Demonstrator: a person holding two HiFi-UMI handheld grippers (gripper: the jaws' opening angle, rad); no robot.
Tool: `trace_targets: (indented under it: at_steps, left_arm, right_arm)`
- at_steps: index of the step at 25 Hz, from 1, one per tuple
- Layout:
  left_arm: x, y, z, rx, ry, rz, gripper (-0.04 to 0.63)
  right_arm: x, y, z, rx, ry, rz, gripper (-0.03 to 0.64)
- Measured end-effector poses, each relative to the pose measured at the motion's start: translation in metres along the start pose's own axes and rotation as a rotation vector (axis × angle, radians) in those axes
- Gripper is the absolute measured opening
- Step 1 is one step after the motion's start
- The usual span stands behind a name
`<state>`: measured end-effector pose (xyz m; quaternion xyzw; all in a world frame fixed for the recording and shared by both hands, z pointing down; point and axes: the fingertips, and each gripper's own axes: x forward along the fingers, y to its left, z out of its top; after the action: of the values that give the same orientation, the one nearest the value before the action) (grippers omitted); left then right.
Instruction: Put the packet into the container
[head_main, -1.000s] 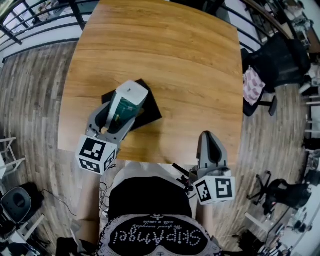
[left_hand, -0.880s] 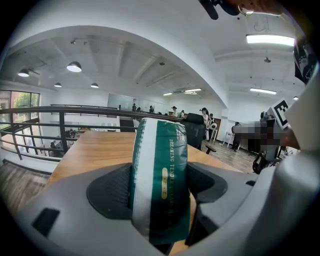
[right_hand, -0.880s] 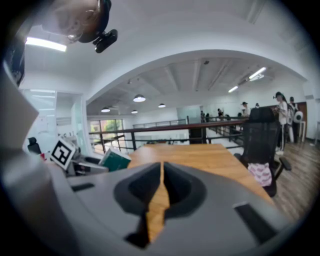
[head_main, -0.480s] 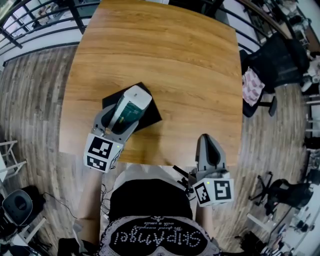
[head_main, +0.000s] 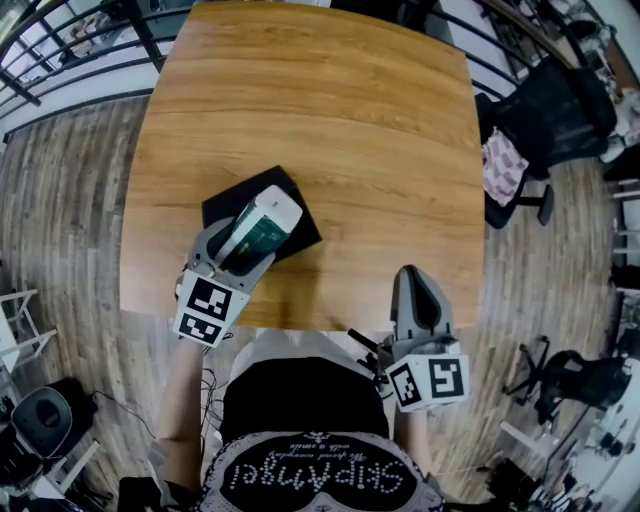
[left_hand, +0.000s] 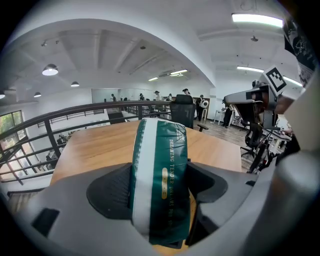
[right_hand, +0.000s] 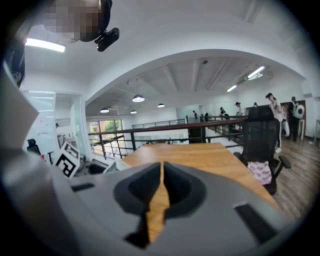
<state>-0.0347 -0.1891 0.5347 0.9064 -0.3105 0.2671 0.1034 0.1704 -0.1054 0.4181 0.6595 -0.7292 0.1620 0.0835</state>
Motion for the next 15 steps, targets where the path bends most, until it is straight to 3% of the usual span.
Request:
trace_targets:
  at_steps: [7,15]
  left_arm:
    - [0.005,-0.003,-0.006,0.008,0.034,-0.013,0.354]
    - [0.015,-0.009,-0.017,0.083,0.121,-0.060,0.354]
  right_arm:
    - [0.002,-0.002,0.001,0.002,0.001,0.007,0.040]
    - [0.002,-0.003,0.001,0.002,0.004,0.004,0.040]
